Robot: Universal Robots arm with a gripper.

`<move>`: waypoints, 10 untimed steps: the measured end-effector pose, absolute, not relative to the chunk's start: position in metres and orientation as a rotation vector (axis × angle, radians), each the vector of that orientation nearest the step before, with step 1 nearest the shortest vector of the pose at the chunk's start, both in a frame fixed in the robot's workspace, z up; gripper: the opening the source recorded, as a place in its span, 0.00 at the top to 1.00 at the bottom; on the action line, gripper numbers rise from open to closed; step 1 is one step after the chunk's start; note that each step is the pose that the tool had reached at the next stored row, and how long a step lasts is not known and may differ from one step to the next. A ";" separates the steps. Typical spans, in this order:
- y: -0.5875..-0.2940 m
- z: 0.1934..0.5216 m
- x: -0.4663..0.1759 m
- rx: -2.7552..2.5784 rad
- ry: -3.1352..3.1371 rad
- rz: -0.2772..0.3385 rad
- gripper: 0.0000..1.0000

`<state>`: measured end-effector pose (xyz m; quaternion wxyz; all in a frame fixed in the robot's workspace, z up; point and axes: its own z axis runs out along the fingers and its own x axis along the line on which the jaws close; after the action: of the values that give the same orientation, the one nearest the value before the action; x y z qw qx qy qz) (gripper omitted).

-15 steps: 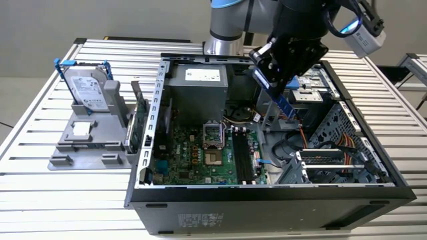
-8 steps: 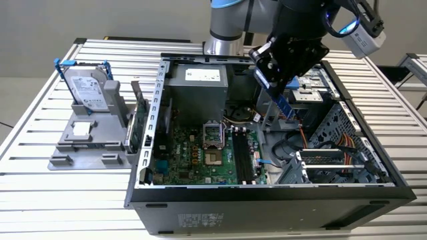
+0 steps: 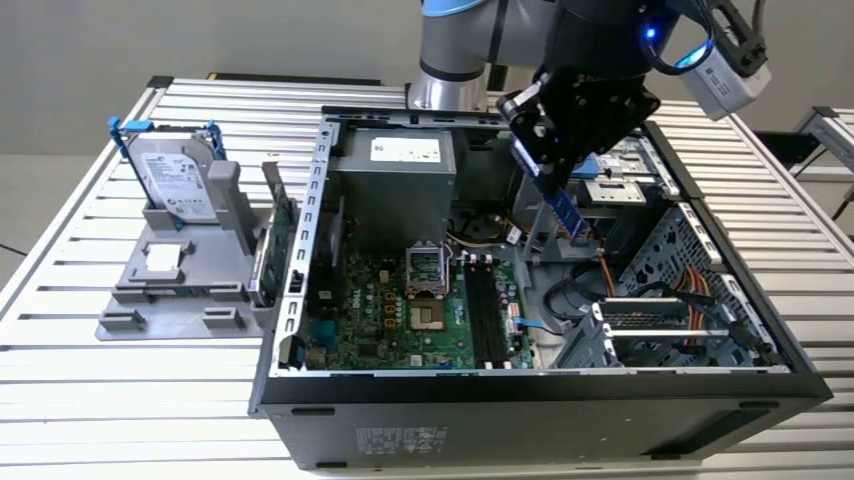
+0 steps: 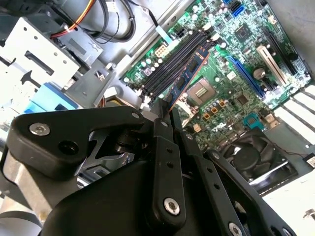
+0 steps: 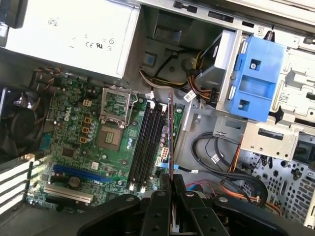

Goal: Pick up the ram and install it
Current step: 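Insert the ram into the slot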

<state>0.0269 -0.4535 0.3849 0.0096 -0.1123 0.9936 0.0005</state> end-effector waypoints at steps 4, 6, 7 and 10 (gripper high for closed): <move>-0.454 0.385 0.027 -0.313 3.107 0.001 1.00; -0.454 0.385 0.027 -0.296 3.108 0.001 1.00; -0.454 0.385 0.027 -0.290 3.109 0.001 1.00; -0.454 0.385 0.027 -0.278 3.110 0.001 1.00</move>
<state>0.0269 -0.4535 0.3849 0.0096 -0.0892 0.9960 0.0003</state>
